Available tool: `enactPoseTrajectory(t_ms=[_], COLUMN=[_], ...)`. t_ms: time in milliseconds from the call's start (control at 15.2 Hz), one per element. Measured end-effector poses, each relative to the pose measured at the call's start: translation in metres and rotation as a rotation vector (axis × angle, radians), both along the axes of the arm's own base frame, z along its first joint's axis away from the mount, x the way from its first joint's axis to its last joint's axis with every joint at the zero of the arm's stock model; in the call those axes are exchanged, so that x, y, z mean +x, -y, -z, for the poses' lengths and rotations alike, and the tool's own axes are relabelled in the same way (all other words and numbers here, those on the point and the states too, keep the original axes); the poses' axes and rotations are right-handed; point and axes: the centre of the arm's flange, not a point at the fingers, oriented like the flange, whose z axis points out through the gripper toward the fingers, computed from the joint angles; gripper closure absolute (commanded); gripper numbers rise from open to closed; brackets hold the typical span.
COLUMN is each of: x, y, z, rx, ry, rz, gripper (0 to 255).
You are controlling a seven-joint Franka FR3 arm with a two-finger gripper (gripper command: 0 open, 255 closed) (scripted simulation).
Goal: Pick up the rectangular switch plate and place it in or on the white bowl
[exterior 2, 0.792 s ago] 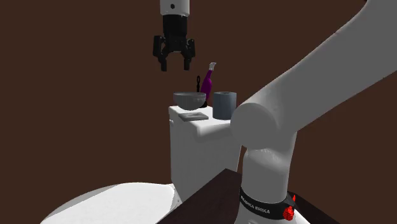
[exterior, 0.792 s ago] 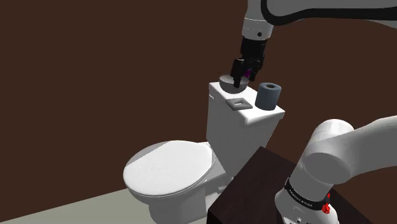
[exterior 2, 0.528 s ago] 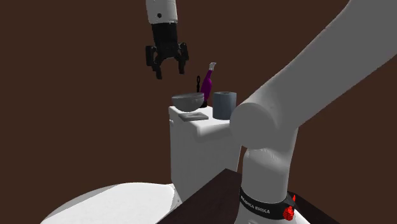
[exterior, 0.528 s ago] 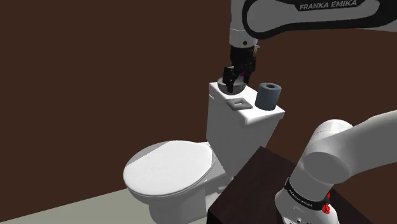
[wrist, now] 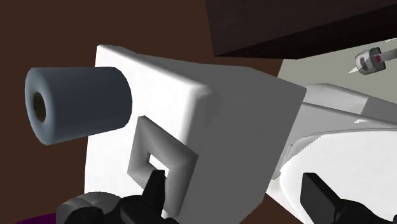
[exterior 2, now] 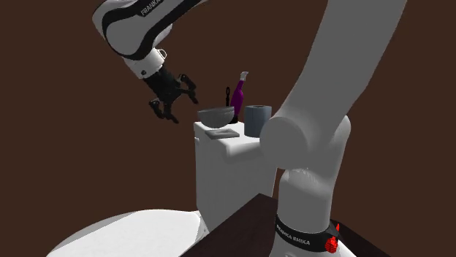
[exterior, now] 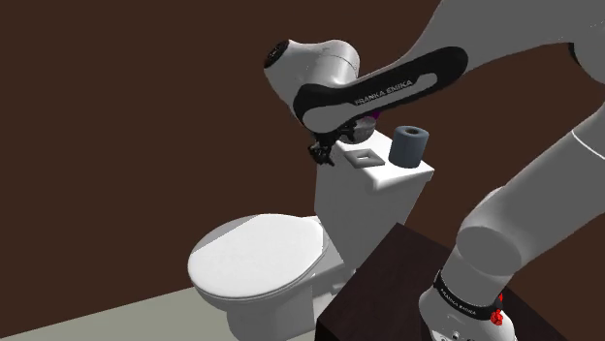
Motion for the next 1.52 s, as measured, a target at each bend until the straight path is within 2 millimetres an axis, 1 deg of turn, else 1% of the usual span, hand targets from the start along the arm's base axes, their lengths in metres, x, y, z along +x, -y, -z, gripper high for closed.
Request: enactPoseTrajectory(t_ms=[66,264,396,462,594,726,792,924,990,1254,1518], x=[0.009,0.036,0.053,0.063,0.079,0.093,0.098,0.104,0.103,0.098,0.093], y=[-0.004,-0.005,-0.002,0.004,0.013,0.028,0.04,0.057,0.064,0.085,0.096], z=[0.015,0.066,0.1,0.12,0.154,0.19,0.207,0.226,0.231,0.234,0.235], rx=[-0.06,-0.239,-0.358,-0.417,-0.537,-0.658,-0.718,-0.799,-0.814,-0.828,-0.829], ry=[-0.02,-0.077,-0.115,-0.134,-0.17,-0.208,-0.227,-0.251,-0.255,-0.258,-0.258], rz=[0.011,0.047,0.071,0.084,0.107,0.131,0.143,0.157,0.16,0.162,0.162], gripper=[0,0,0,0,0,0,0,0,0,0,0])
